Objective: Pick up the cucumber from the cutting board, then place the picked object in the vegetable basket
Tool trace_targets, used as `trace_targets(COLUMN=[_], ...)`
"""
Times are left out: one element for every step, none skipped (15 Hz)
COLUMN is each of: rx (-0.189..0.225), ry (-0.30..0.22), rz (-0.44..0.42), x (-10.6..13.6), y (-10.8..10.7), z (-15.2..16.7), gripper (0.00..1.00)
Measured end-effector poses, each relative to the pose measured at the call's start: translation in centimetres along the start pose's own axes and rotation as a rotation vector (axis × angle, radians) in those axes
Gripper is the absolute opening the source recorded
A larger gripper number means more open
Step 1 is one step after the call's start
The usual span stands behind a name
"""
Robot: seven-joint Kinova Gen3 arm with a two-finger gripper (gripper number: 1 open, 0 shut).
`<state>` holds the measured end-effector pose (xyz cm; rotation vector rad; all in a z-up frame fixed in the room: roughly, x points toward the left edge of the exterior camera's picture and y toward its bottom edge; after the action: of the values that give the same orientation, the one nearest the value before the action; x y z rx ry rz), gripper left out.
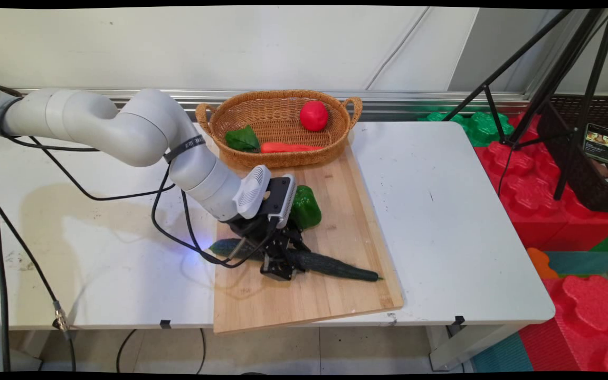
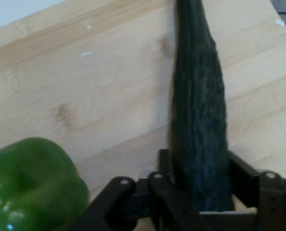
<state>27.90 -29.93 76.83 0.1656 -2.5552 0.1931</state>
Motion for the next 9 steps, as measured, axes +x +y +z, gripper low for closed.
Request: trace_targets(rx=[0.002, 0.003, 0.006, 0.007, 0.009, 0.010, 0.013, 0.015, 0.018], ry=[0.000, 0.001, 0.001, 0.002, 0.003, 0.004, 0.005, 0.008, 0.011], rz=[0.001, 0.003, 0.004, 0.004, 0.004, 0.004, 0.004, 0.004, 0.002], x=[0.02, 0.08, 0.11, 0.13, 0.17, 0.21, 0.24, 0.31, 0.35], y=[0.03, 0.05, 0.08, 0.12, 0.16, 0.18, 0.20, 0.23, 0.28], z=[0.02, 0.04, 0.02, -0.02, -0.08, -0.13, -0.25, -0.38, -0.59], gripper=[0.00, 0.00, 0.00, 0.00, 0.00, 0.00, 0.00, 0.00, 0.00])
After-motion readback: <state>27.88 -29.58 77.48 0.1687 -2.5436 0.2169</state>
